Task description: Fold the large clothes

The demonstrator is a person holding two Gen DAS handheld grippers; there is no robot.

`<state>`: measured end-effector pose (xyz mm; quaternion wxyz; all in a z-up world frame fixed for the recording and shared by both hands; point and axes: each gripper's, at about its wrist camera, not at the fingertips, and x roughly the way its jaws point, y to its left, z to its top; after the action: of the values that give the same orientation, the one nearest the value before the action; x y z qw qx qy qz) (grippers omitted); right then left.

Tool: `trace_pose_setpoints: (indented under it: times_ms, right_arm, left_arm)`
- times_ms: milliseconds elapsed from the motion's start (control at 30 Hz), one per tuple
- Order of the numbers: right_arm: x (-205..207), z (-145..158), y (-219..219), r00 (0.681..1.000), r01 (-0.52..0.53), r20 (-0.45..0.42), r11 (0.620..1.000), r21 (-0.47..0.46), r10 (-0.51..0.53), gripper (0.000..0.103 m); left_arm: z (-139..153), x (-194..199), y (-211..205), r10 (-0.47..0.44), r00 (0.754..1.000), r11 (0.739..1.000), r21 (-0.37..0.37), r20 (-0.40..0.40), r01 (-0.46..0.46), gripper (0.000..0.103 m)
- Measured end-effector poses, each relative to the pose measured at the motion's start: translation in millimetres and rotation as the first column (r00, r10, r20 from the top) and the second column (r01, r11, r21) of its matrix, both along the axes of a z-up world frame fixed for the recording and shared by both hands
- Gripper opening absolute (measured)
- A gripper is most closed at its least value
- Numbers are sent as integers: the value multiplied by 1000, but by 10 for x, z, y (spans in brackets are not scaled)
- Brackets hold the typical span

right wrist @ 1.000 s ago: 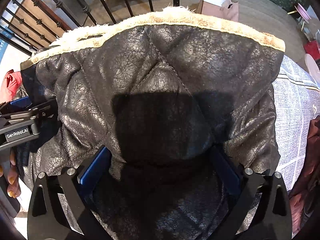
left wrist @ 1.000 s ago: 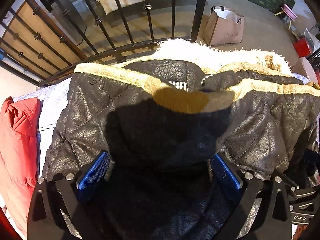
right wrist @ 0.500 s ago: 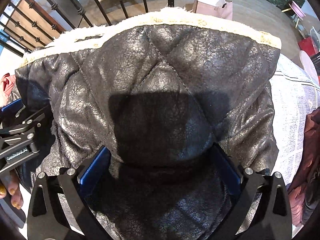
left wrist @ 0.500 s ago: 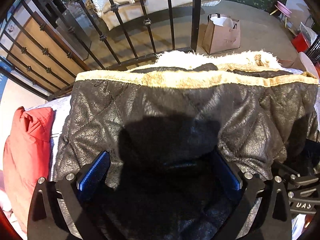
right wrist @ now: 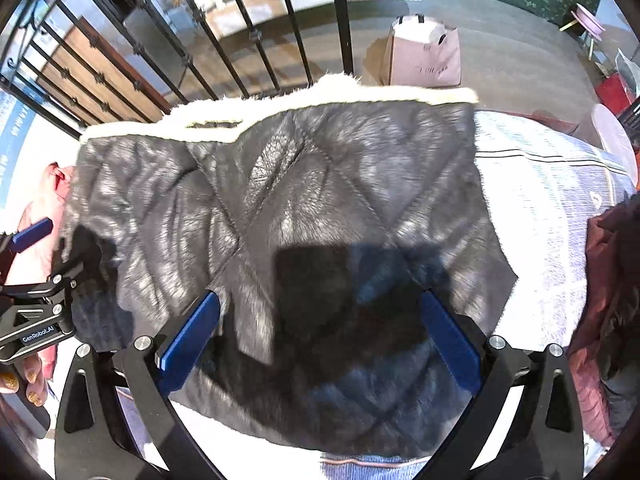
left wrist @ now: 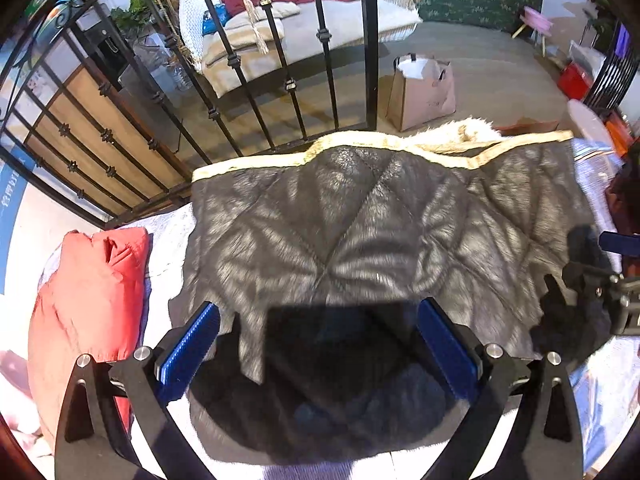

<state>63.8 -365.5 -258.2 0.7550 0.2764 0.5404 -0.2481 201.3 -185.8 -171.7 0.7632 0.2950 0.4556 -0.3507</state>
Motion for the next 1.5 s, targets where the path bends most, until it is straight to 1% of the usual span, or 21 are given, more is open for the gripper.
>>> trace_pose_setpoints:
  times_ms: [100, 167, 233, 333, 367, 433, 467, 533, 667, 767, 833, 900, 967, 1000, 1067, 1133, 1200, 1233, 1333, 1433, 1500]
  right_arm:
    - [-194, 114, 34, 999, 5, 31, 1000, -13, -5, 99]
    - [-450, 172, 31, 998, 28, 50, 999, -30, -26, 99]
    - [-655, 165, -19, 996, 71, 60, 997, -17, -69, 99]
    - [-1138, 56, -146, 980, 182, 74, 982, 54, -186, 99]
    - [-1337, -26, -193, 968, 229, 78, 968, 102, -237, 99]
    - [-1572, -169, -248, 951, 285, 72, 943, 174, -300, 99]
    - [-1642, -216, -263, 946, 299, 70, 934, 195, -317, 99]
    - [-1733, -292, -275, 940, 311, 72, 923, 228, -334, 99]
    - [-1600, -380, -330, 943, 277, 104, 919, 280, -316, 99]
    - [-1456, -398, -453, 936, 280, 126, 913, 298, -328, 99]
    - [-1366, -406, -548, 931, 289, 129, 905, 312, -342, 99]
    - [-1280, -395, -603, 936, 274, 132, 911, 307, -326, 99]
    - [-1191, -404, -617, 947, 253, 120, 924, 288, -297, 99]
    - [-1127, -427, -638, 954, 241, 109, 929, 280, -280, 99]
    - [-1110, -433, -642, 956, 242, 98, 933, 266, -276, 99]
    - [-1135, -464, -670, 953, 257, 89, 929, 265, -289, 99]
    - [-1163, -497, -708, 950, 272, 80, 923, 272, -303, 99]
    - [-1184, -516, -719, 950, 273, 75, 922, 276, -304, 99]
    - [-1223, -578, -731, 959, 255, 53, 927, 276, -280, 99]
    - [-1228, -602, -764, 959, 252, 52, 925, 286, -278, 99]
    - [-1212, -612, -800, 957, 258, 53, 920, 296, -285, 99]
  left_arm:
    - [75, 4, 358, 28, 999, 998, -57, -43, -31, 97]
    - [42, 58, 643, 71, 996, 996, -57, -61, -74, 97]
    - [-25, 125, 926, 125, 990, 991, -41, -64, -128, 97]
    - [-140, 281, 1391, 229, 965, 971, -40, -129, -236, 97]
    - [-169, 317, 1509, 256, 953, 962, -49, -159, -267, 97]
    - [-218, 397, 1672, 295, 932, 947, -65, -210, -314, 97]
    - [-247, 427, 1715, 307, 923, 941, -69, -234, -330, 97]
    - [-274, 471, 1717, 307, 914, 937, -83, -266, -339, 97]
    - [-240, 540, 1548, 267, 912, 936, -142, -312, -322, 97]
    - [-254, 576, 1392, 264, 896, 930, -152, -357, -335, 97]
    - [-282, 635, 1255, 254, 890, 929, -159, -378, -333, 97]
    - [-357, 681, 1145, 247, 894, 938, -140, -374, -318, 97]
    - [-480, 703, 1056, 272, 909, 947, -77, -316, -311, 97]
    - [-553, 726, 1038, 278, 909, 949, -56, -311, -310, 99]
    - [-702, 790, 1087, 293, 884, 940, -60, -364, -336, 99]
    - [-799, 855, 1202, 306, 852, 925, -78, -424, -371, 99]
    - [-860, 897, 1267, 303, 826, 915, -98, -475, -391, 99]
    - [-886, 914, 1270, 297, 824, 917, -98, -482, -388, 99]
    - [-956, 990, 1187, 258, 840, 936, -93, -478, -340, 99]
    - [-1053, 1131, 1088, 239, 825, 942, -82, -513, -324, 99]
    - [-1099, 1170, 1041, 224, 825, 948, -81, -518, -309, 99]
